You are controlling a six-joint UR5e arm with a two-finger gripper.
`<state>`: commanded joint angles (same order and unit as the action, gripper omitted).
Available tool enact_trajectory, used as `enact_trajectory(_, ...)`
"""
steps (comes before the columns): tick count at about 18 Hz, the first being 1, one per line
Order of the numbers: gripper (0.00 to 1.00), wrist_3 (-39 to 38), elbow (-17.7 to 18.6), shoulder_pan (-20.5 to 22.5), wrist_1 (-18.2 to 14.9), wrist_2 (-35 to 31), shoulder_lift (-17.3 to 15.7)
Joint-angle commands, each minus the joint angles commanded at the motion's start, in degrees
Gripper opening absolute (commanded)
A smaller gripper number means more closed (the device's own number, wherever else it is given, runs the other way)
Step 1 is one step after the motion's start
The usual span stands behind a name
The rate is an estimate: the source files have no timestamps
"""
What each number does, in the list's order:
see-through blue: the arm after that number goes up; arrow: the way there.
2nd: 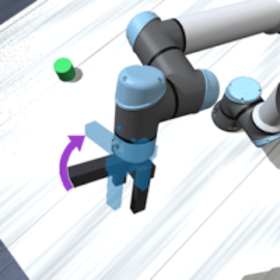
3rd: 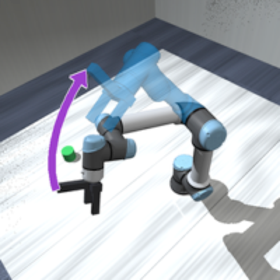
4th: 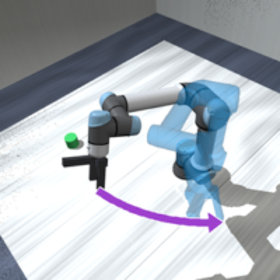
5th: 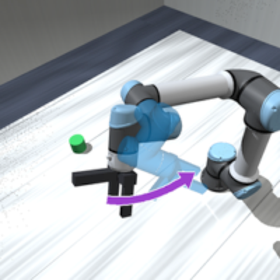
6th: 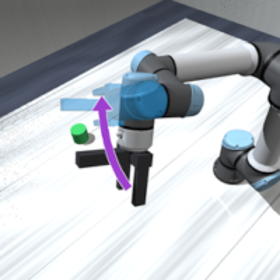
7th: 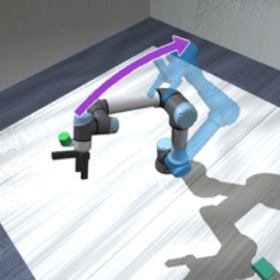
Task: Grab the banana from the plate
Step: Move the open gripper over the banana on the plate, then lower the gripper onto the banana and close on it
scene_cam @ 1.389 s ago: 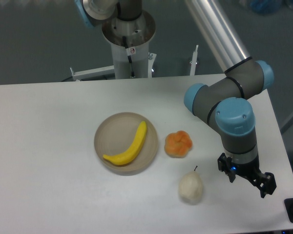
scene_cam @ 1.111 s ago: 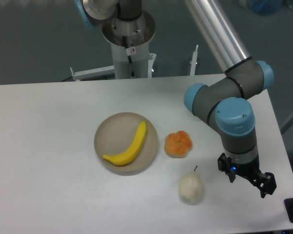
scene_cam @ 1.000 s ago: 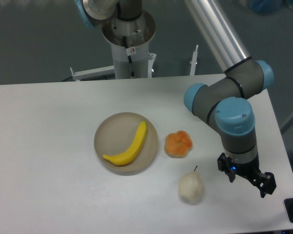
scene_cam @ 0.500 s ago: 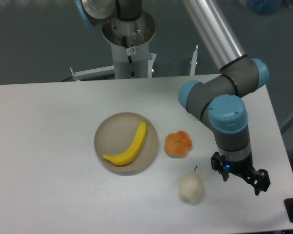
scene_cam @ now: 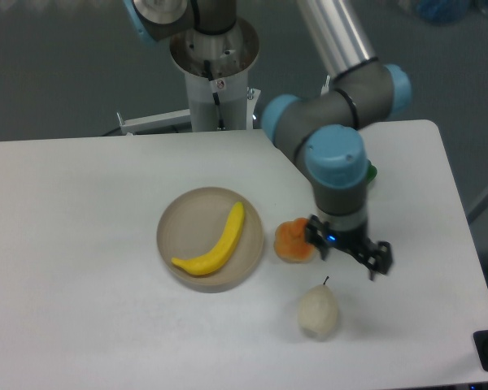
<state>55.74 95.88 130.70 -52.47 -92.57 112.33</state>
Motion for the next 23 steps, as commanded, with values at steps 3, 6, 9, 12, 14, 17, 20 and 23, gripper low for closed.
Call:
enact_trajectory(3,1.00,-2.74,3.25,-1.93,-0.09,1.95,-0.36)
enact_trajectory(6,1.00,-3.09,6.24,-3.61,0.43,2.30,-1.41)
enact_trajectory(9,1.00,-3.27,8.27,-5.54,1.22,2.39,-1.67)
enact_trajectory(12,1.00,-7.91,9.24,-8.26,2.02,2.22,-1.32)
enact_trajectory(14,1.00,-9.50,10.55,-9.58,2.80,1.95,-0.98)
enact_trajectory(17,1.00,-9.33,13.10,-9.76,6.31,1.69,-0.71)
enact_trajectory(20,1.00,-9.33,14.16,-9.76,7.55,1.69,-0.45)
enact_trajectory(23,1.00,-9.60,14.68,-9.85,7.55,1.60,-0.27)
